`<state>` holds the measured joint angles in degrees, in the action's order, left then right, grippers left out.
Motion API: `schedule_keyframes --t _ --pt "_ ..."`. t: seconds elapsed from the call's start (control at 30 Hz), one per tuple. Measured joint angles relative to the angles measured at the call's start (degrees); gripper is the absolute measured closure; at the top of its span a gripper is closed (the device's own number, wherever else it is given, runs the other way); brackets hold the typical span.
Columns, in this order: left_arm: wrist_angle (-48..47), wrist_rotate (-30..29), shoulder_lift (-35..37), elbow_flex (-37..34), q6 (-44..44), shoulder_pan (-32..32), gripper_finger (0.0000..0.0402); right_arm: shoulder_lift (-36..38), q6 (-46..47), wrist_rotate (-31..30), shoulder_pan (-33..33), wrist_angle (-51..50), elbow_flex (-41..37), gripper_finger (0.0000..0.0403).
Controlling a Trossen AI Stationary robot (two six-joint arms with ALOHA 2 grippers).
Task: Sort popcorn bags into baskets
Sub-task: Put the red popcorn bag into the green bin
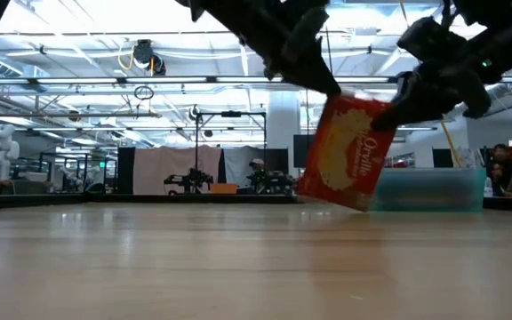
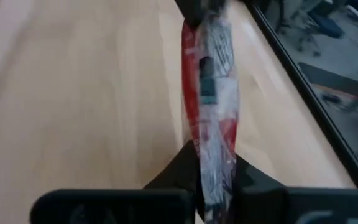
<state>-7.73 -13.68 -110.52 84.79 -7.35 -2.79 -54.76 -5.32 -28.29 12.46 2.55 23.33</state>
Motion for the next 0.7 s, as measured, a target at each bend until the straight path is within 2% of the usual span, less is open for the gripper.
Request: schedule_keyframes --t 0.13,0.3,0.47,0.57,0.7 --pt "0.15 -2.97 2.7 0.0 -0.22 -0.01 0.0284 0.11 0.49 6.56 -3.65 3.31 0.09 0.0374" --pt "3.89 -3.4 3.45 0.04 -1.34 -0.34 0.0187 0.07 1.64 15.11 -8.32 2.68 0.88 0.0386" --pt "4.48 -2.14 1.01 0.11 -1.48 0.97 0.0112 0.07 0.67 16.58 -10.7 2.71 1.27 0.0391" --pt "4.05 -0.26 -0.95 -0.04 -1.38 1.73 0.0098 0.07 0.61 16.52 -11.86 2.7 1.29 0.0383" --pt "4.79 1.73 -3.04 0.07 -1.01 2.7 0.013 0.07 0.06 16.53 -12.52 3.04 1.29 0.0378"
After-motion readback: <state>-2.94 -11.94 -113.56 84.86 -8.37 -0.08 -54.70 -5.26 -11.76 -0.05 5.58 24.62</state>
